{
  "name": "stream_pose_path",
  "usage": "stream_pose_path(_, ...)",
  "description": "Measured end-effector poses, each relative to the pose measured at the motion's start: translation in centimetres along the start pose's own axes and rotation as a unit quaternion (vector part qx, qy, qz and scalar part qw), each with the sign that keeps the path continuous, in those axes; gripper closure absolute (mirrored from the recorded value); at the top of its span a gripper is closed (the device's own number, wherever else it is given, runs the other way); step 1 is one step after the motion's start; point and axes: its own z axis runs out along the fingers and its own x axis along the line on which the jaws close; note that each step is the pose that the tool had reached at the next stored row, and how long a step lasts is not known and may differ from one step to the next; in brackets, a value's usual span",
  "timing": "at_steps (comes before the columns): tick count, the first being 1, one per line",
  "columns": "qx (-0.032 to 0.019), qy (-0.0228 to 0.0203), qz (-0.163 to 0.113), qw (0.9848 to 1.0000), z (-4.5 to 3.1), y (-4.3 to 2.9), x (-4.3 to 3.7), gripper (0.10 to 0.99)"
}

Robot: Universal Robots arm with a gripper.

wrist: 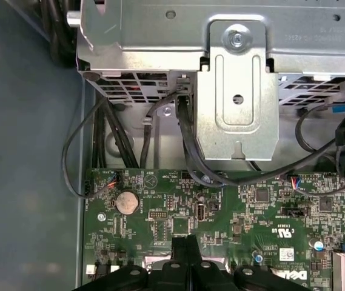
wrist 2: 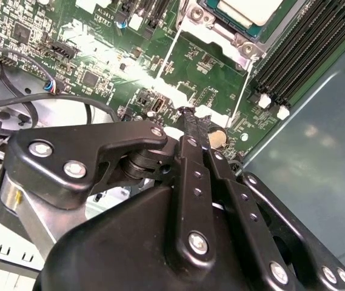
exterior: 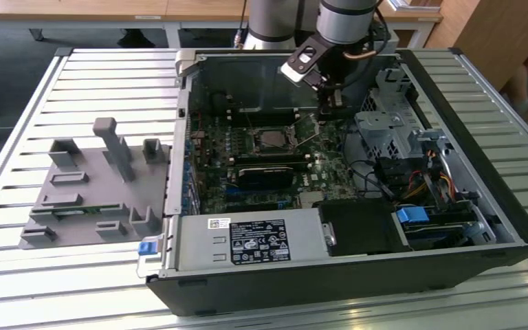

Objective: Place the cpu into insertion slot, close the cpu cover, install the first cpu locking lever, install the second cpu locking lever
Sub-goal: 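Close the cpu cover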

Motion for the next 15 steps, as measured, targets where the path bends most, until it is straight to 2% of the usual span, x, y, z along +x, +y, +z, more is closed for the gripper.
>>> stream_pose_path(15,0.0043,0.0001,0.000,1.0000,0.33,1.17,0.19,0.973)
